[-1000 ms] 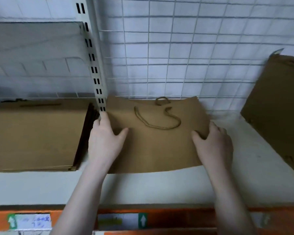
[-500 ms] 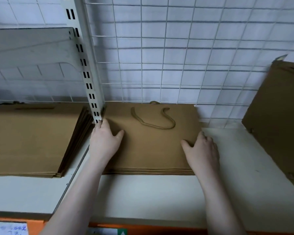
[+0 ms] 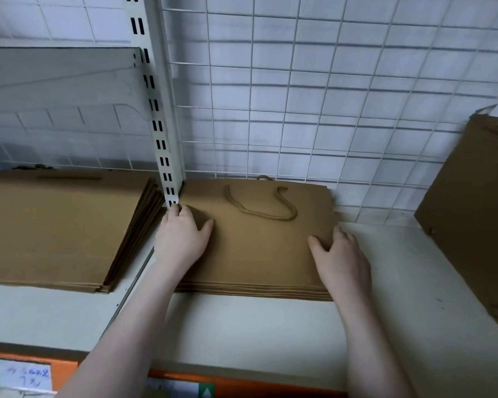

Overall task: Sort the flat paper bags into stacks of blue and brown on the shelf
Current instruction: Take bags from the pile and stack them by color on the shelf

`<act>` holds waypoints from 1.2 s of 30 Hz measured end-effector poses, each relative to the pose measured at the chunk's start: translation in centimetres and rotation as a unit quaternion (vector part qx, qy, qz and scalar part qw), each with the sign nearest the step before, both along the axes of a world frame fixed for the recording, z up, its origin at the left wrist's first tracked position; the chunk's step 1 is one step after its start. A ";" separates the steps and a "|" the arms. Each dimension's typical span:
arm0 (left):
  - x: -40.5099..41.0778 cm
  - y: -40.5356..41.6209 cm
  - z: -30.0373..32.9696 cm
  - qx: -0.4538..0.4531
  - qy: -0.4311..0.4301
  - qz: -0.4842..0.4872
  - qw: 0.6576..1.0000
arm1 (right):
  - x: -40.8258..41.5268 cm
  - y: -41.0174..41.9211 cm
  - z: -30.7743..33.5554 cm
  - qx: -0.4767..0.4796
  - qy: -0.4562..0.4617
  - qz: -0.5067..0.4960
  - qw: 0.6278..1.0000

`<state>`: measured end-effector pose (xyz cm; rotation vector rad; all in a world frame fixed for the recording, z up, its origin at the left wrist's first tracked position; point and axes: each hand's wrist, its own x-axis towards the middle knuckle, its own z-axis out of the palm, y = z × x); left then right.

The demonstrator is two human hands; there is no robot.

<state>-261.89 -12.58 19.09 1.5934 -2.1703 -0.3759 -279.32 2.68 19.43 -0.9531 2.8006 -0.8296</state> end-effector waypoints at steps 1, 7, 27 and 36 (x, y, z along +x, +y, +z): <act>-0.1 0.1 0.1 -0.004 -0.005 0.003 1.000 | 0.0 0.0 -0.1 0.004 0.003 -0.001 1.000; 0.7 1.7 0.2 -0.075 -0.014 0.038 0.996 | 0.8 -0.4 -0.7 0.011 0.132 -0.011 0.991; 25.6 7.7 1.0 -0.096 0.023 0.179 0.979 | 25.2 -4.9 0.1 -0.064 0.143 0.250 0.955; 46.4 8.7 0.1 -0.106 0.040 0.253 0.961 | 45.6 -7.4 -0.7 -0.059 0.114 0.349 0.928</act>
